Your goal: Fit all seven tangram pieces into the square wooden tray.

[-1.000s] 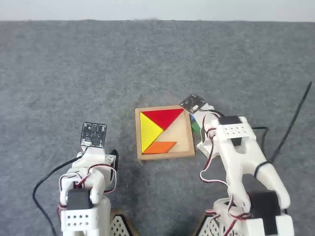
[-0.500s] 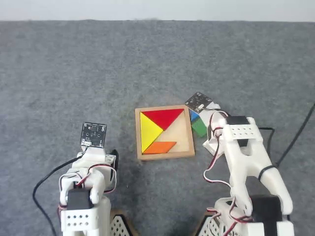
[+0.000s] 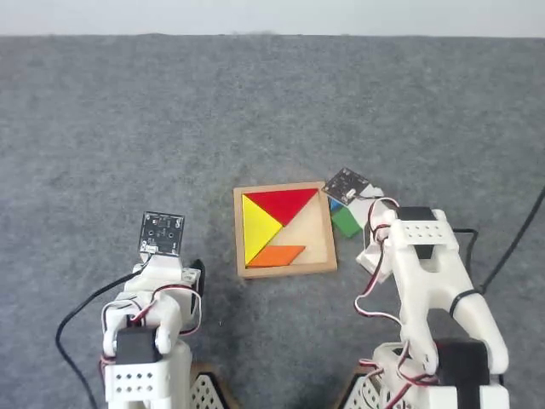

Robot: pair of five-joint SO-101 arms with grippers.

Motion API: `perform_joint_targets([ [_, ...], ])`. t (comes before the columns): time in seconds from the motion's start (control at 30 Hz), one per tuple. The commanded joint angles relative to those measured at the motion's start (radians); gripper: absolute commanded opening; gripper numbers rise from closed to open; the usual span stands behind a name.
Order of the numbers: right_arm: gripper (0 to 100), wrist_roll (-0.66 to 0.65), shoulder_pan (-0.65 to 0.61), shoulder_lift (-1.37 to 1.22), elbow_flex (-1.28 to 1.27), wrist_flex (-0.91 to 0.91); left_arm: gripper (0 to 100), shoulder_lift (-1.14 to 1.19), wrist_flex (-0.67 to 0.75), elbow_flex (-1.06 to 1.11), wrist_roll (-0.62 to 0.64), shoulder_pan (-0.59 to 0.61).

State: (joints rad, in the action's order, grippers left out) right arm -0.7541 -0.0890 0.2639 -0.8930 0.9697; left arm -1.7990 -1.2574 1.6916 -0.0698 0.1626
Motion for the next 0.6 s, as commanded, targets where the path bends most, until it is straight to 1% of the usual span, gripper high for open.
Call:
perform_joint_targets([
  [0.0, 21.0, -0.011, 0.01, 0.047, 0.006, -0.033, 15, -0.028, -0.009, -0.008, -0.006, 0.0],
  [0.1, 26.7, -0.017, 0.008, 0.048, 0.008, -0.033, 15, -0.028, -0.009, -0.008, -0.006, 0.0],
  [0.17, 28.4, -0.02, 0.008, 0.048, 0.008, -0.033, 15, -0.028, -0.009, -0.008, -0.006, 0.0],
  [0.23, 28.4, -0.032, 0.007, 0.047, 0.005, -0.033, 15, -0.028, -0.009, -0.008, -0.006, 0.0],
  [0.33, 28.4, -0.075, -0.033, 0.039, -0.014, -0.025, 15, -0.028, -0.009, -0.008, -0.006, 0.0],
  [0.47, 28.4, -0.078, -0.094, -0.01, -0.02, -0.033, 15, -0.028, -0.009, -0.008, -0.006, 0.0],
  [0.57, 28.4, -0.077, -0.101, -0.064, 0.003, -0.028, 15, -0.028, -0.009, -0.008, -0.006, 0.0],
])
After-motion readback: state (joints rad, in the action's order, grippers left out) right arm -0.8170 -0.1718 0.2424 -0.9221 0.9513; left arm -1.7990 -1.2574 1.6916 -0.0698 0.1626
